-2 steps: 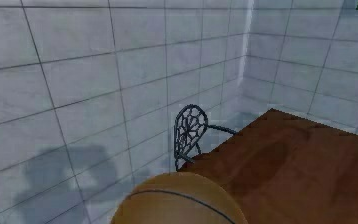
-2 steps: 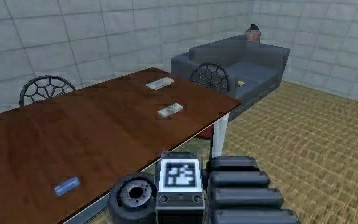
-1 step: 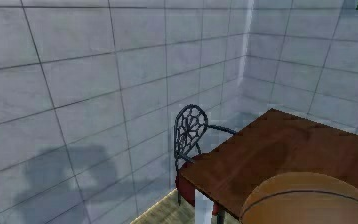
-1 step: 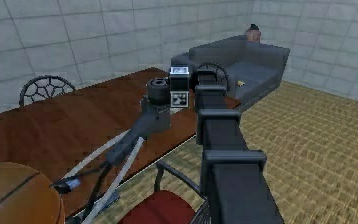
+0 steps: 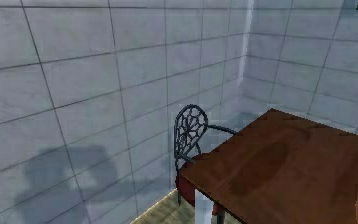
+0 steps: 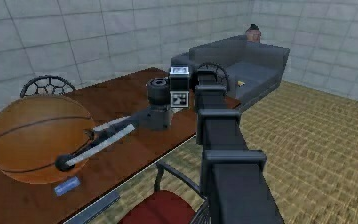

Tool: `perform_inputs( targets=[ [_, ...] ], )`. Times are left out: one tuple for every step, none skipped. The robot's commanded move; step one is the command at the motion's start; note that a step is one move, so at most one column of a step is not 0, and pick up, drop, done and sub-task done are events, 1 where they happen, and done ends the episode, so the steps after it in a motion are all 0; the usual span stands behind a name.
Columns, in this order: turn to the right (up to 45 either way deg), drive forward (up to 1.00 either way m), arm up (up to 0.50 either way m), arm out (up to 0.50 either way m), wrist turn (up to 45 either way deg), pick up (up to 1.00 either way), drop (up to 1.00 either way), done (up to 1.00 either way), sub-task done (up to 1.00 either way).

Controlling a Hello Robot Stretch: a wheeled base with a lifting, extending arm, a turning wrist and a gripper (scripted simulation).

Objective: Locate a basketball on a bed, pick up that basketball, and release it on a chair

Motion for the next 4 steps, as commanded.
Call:
perform_inputs(
  targets=[
    [0.0,0.00,0.00,0.00,45.0,0.00,0.00,0.00,0.00],
    [0.0,0.00,0.00,0.00,21.0,0.00,0.00,0.00,0.00],
    [0.0,0.00,-0.44,0.00,0.0,0.00,0.00,0.00,0.00],
    [0.0,0.00,-0.50,0.00,0.0,0.00,0.00,0.00,0.00]
  ],
)
